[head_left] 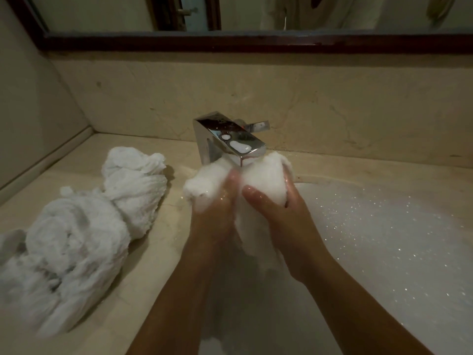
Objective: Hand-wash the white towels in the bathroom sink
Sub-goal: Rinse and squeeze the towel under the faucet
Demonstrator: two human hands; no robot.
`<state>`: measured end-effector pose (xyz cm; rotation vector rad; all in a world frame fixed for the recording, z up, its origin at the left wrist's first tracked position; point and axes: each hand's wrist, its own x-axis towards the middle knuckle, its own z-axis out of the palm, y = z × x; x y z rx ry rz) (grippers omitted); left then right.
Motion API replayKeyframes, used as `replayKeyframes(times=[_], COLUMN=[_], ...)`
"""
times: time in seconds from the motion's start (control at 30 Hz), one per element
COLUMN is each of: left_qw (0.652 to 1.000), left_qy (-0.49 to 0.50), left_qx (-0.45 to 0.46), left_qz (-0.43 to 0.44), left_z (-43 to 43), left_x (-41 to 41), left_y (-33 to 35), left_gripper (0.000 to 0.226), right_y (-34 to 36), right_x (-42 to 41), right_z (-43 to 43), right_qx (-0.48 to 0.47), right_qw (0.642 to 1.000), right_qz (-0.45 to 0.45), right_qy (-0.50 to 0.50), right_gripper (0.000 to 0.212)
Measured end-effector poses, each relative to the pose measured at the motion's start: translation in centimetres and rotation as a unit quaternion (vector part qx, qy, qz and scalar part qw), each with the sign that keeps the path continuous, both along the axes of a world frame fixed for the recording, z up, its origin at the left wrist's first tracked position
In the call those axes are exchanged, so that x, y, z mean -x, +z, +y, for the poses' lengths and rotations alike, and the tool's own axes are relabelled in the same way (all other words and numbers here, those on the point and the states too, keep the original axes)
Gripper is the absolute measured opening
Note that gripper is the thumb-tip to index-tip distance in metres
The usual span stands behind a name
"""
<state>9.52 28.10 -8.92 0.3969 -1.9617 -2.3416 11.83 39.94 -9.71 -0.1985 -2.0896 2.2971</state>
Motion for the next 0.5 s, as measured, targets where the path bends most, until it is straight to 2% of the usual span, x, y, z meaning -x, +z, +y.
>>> replayKeyframes(times=[0.03, 0.07, 0.13, 0.17, 0.27, 0.33, 0.4, 0.43, 0.5], left_qw=[0.999, 0.997, 0.992, 0.988, 0.99, 0.995, 0.995, 0.993, 0.992], left_qy=[0.014, 0.01, -0.039, -0.065, -0.074, -0.05, -0.05, -0.064, -0.092], left_qx=[-0.032, -0.066, -0.119, -0.142, -0.124, -0.092, -0.089, -0.096, -0.08], left_qz=[-0.013, -0.026, -0.014, -0.007, -0.004, -0.001, -0.022, -0.03, -0.027], left_z=[0.0, -0.2, -0.4, -0.4, -0.2, 0.1, 0.0, 0.0, 0.4], left_x=[0.0, 0.0, -0.1, -0.2, -0.6, -0.7, -0.5, -0.3, -0.1], left_y=[0.0, 0.1, 0.3, 0.6, 0.7, 0.6, 0.0, -0.3, -1.0], left_gripper=[0.041, 0.05, 0.06, 0.06, 0.055, 0.065, 0.085, 0.087, 0.076], right_y=[-0.3, -0.3, -0.5, -0.4, -0.3, -0.2, -0.4, -0.2, -0.1], right_x=[0.0, 0.0, 0.3, 0.5, 0.8, 0.6, 0.4, 0.1, -0.3], right_z=[-0.1, -0.1, 0.2, 0.3, 0.3, 0.4, 0.4, 0.2, -0.5], right_qx=[0.029, 0.052, 0.043, 0.03, 0.012, -0.001, 0.009, 0.029, 0.042], right_qw=[0.999, 0.998, 0.999, 0.999, 0.991, 0.988, 0.991, 0.994, 0.997], right_qz=[-0.009, -0.007, 0.013, 0.016, 0.011, 0.004, 0.009, 0.018, 0.025], right_qy=[0.018, 0.025, -0.004, -0.038, -0.133, -0.157, -0.134, -0.105, -0.057], right_gripper=[0.098, 0.092, 0.064, 0.057, 0.071, 0.056, 0.038, 0.037, 0.051])
